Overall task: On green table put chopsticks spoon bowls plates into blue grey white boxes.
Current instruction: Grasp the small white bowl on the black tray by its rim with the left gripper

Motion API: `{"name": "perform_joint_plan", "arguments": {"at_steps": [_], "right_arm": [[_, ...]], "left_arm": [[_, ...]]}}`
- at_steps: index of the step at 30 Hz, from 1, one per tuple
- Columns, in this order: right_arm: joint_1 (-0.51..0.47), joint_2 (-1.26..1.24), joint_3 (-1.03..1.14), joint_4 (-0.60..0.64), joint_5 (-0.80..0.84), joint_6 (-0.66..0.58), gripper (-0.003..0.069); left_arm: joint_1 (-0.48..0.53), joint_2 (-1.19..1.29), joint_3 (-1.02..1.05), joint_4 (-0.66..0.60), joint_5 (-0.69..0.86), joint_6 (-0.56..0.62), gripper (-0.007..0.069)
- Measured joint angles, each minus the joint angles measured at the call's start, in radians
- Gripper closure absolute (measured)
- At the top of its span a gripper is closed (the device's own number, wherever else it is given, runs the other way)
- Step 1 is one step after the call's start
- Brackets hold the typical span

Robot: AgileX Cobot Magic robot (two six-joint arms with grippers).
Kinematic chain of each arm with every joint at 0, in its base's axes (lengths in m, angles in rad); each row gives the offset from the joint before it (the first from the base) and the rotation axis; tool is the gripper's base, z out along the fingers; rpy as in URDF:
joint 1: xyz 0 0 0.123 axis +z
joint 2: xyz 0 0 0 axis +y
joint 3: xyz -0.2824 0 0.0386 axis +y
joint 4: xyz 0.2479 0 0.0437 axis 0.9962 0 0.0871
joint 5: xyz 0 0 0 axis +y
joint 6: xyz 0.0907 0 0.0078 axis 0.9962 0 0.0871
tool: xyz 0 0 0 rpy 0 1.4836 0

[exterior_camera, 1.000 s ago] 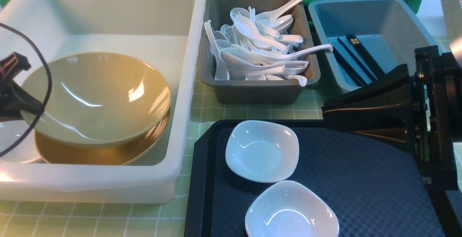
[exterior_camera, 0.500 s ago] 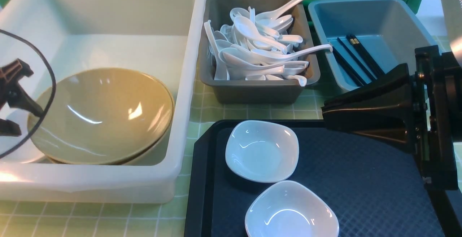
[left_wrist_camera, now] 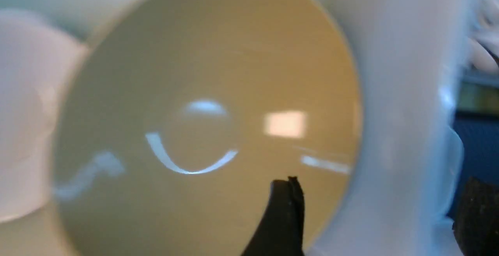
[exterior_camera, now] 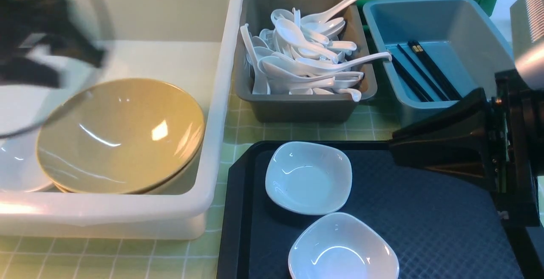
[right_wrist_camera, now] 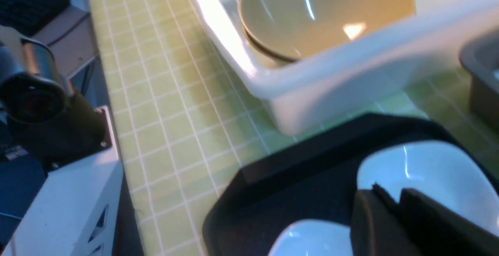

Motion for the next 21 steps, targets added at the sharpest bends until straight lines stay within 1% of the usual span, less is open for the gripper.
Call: {"name": "perform_joint_plan", "arguments": {"at_steps": [1,5,6,7,9,12,15,17,21], "right_arm": [[-0.003,-0.001,0.000,-0.020,0.001,0.024,0.0564],[-0.003,-0.018,0.000,-0.039,0.006,0.048,0.0554],[-0.003,-0.019,0.000,-0.039,0.007,0.048,0.0553],[-0.003,-0.027,0.000,-0.041,0.009,0.053,0.0548],[-0.003,-0.041,0.000,-0.043,0.013,0.067,0.0543],[-0.003,-0.055,0.000,-0.044,0.019,0.071,0.0534],[-0.003,-0.065,0.000,-0.045,0.020,0.071,0.0529],[-0.003,-0.071,0.000,-0.046,0.025,0.071,0.0526],[-0.003,-0.071,0.000,-0.046,0.045,0.071,0.0518]], "left_arm": [[-0.105,-0.004,0.007,-0.010,-0.004,0.031,0.0118],[-0.360,0.031,0.019,-0.011,-0.061,0.061,0.0118],[-0.384,0.039,0.019,-0.011,-0.066,0.061,0.0118],[-0.450,0.069,0.018,-0.009,-0.106,0.056,0.0118],[-0.540,0.144,-0.006,0.009,-0.143,0.029,0.0118],[-0.602,0.274,-0.080,0.068,-0.150,-0.043,0.0118],[-0.617,0.368,-0.141,0.132,-0.133,-0.096,0.0118],[-0.617,0.456,-0.213,0.205,-0.107,-0.141,0.0118],[-0.617,0.560,-0.298,0.301,-0.098,-0.179,0.0118]]}}
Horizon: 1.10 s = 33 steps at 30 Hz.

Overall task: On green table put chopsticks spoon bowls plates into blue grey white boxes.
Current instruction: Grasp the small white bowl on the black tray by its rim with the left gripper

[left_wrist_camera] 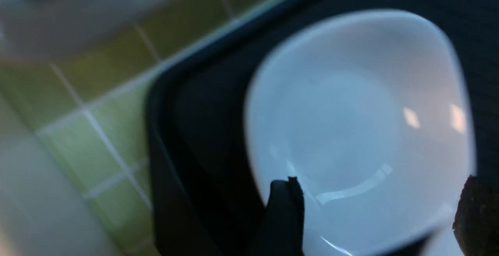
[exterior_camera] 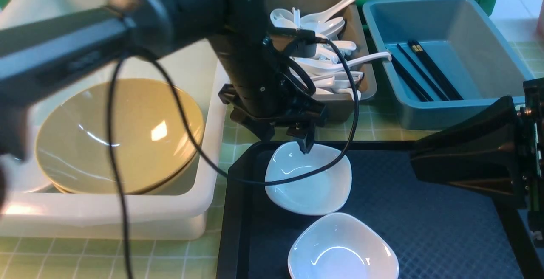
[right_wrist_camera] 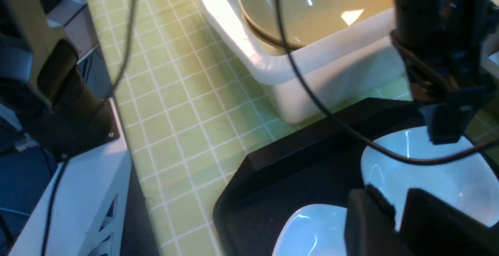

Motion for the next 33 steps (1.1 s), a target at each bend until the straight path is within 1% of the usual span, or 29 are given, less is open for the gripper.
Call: {"name": "perform_joint_plan", "arguments": {"at_steps": [11,14,15,16,17,19,20,21,23,25,27,28,29,32,33], "right_arm": [[0.000,0.000,0.000,-0.002,0.013,0.003,0.0506],[0.000,0.000,0.000,-0.003,0.019,0.003,0.0503],[0.000,0.000,0.000,-0.003,0.020,0.003,0.0501],[0.000,0.000,0.000,-0.003,0.021,0.003,0.0498],[0.000,0.000,0.000,-0.003,0.023,0.003,0.0497],[0.000,0.000,0.000,-0.003,0.024,0.003,0.0495],[0.000,0.000,0.000,-0.003,0.024,0.003,0.0494],[0.000,0.000,0.000,-0.003,0.024,0.003,0.0491],[0.000,0.000,0.000,-0.003,0.024,0.003,0.0489],[0.000,0.000,0.000,-0.003,0.023,0.003,0.0489],[0.000,0.000,0.000,-0.003,0.024,0.003,0.0487],[0.000,0.000,0.000,-0.003,0.024,0.003,0.0487],[0.000,0.000,0.000,-0.003,0.024,0.003,0.0485],[0.000,0.000,0.000,-0.003,0.024,0.003,0.0482],[0.000,0.000,0.000,-0.003,0.025,0.002,0.0480]], "left_arm": [[0.002,0.181,-0.033,0.098,-0.015,-0.092,0.0118],[0.002,0.200,-0.034,0.105,-0.023,-0.104,0.0125],[0.002,0.205,-0.035,0.104,-0.026,-0.103,0.0139],[0.002,0.204,-0.035,0.100,-0.026,-0.100,0.0162],[0.003,0.204,-0.035,0.088,-0.026,-0.095,0.0204],[0.012,0.206,-0.035,0.042,-0.026,-0.080,0.0311],[0.018,0.207,-0.035,0.011,-0.026,-0.072,0.0414],[0.024,0.207,-0.035,-0.008,-0.023,-0.068,0.0482],[0.036,0.202,-0.036,-0.056,-0.012,-0.059,0.0540],[0.046,0.194,-0.038,-0.086,-0.002,-0.047,0.0564],[0.060,0.171,-0.040,-0.135,0.012,-0.008,0.0598],[0.062,0.164,-0.040,-0.140,0.014,0.000,0.0603],[0.072,0.125,-0.040,-0.169,0.024,0.032,0.0613],[0.098,0.025,-0.035,-0.245,0.041,0.085,0.0610],[0.109,-0.020,-0.035,-0.246,0.055,0.097,0.0611]]}}
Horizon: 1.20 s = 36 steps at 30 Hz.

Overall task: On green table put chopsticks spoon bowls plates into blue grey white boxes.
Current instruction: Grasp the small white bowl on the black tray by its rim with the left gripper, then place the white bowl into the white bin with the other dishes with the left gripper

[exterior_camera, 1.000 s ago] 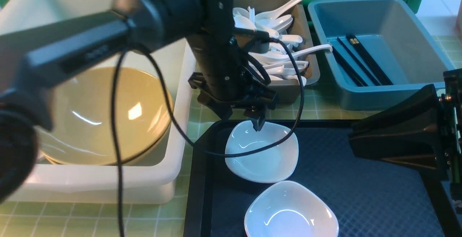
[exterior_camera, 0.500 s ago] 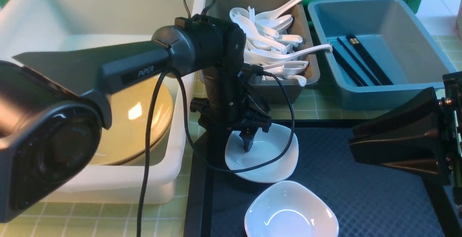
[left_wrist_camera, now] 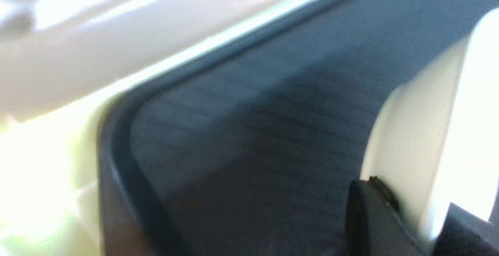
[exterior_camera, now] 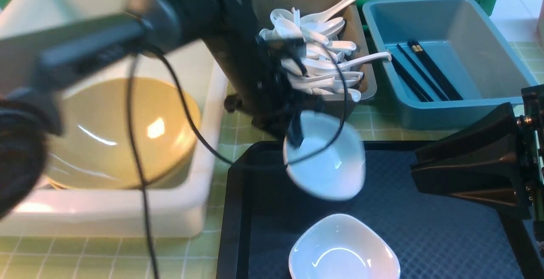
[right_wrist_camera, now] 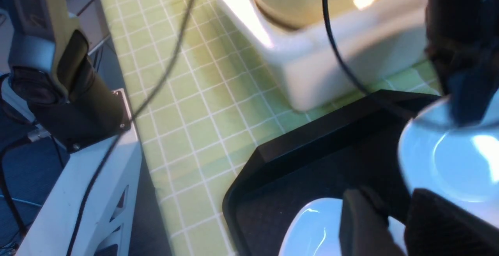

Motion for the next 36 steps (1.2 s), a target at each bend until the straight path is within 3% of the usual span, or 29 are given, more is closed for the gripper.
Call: {"name": "perform_joint_plan", "arguments": {"at_steps": [4,7,10,16,17,19,23,27,32,36], "right_arm": [[0.000,0.000,0.000,0.019,0.004,-0.049,0.0478],[0.000,0.005,-0.008,0.113,0.012,-0.166,0.0478],[0.000,0.016,-0.034,0.141,0.030,-0.200,0.0485],[0.000,0.079,-0.127,0.159,0.072,-0.222,0.0620],[0.000,0.093,-0.145,0.159,0.078,-0.224,0.0630],[0.008,0.111,-0.167,0.161,0.085,-0.227,0.0636],[0.039,0.127,-0.177,0.162,0.089,-0.230,0.0636],[0.072,0.131,-0.178,0.162,0.100,-0.232,0.0636],[0.077,0.131,-0.178,0.162,0.114,-0.234,0.0636],[0.077,0.131,-0.178,0.162,0.115,-0.234,0.0636]], "left_arm": [[0.067,-0.162,-0.001,-0.019,0.036,0.027,0.0610],[0.197,-0.324,-0.002,-0.022,0.060,0.052,0.0610],[0.287,-0.388,-0.002,-0.025,0.067,0.069,0.0610],[0.676,-0.538,0.063,-0.051,0.075,0.062,0.0610],[0.792,-0.551,0.113,-0.060,0.075,0.041,0.0610],[0.919,-0.547,0.199,-0.062,0.065,0.009,0.0610],[1.043,-0.515,0.334,-0.010,0.008,-0.018,0.0610],[1.075,-0.500,0.420,0.141,-0.072,-0.083,0.0610],[1.008,-0.479,0.430,0.335,-0.101,-0.204,0.0610],[0.943,-0.442,0.430,0.419,-0.108,-0.253,0.0610]]}}
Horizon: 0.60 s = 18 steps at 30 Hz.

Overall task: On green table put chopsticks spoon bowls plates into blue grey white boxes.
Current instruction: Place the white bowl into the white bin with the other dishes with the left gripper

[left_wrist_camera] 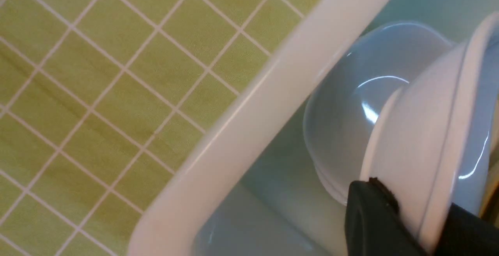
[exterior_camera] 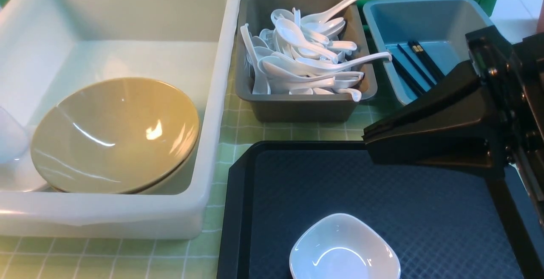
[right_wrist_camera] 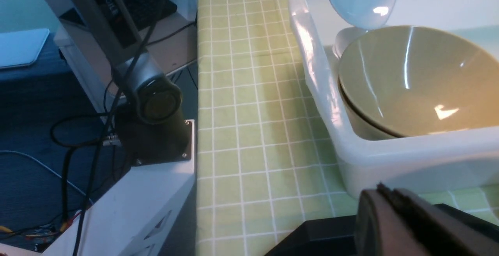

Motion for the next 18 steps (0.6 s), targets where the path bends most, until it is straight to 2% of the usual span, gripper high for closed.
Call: {"name": "perform_joint_plan", "arguments": {"at_steps": [10,18], "right_arm": [[0.000,0.000,0.000,0.000,0.006,0.022,0.0634],[0.000,0.000,0.000,0.000,0.018,0.026,0.0634]], "left_arm": [[-0.091,0.100,0.001,0.020,-0.037,0.005,0.0610],[-0.097,0.107,0.001,0.072,-0.037,-0.026,0.0610]]}}
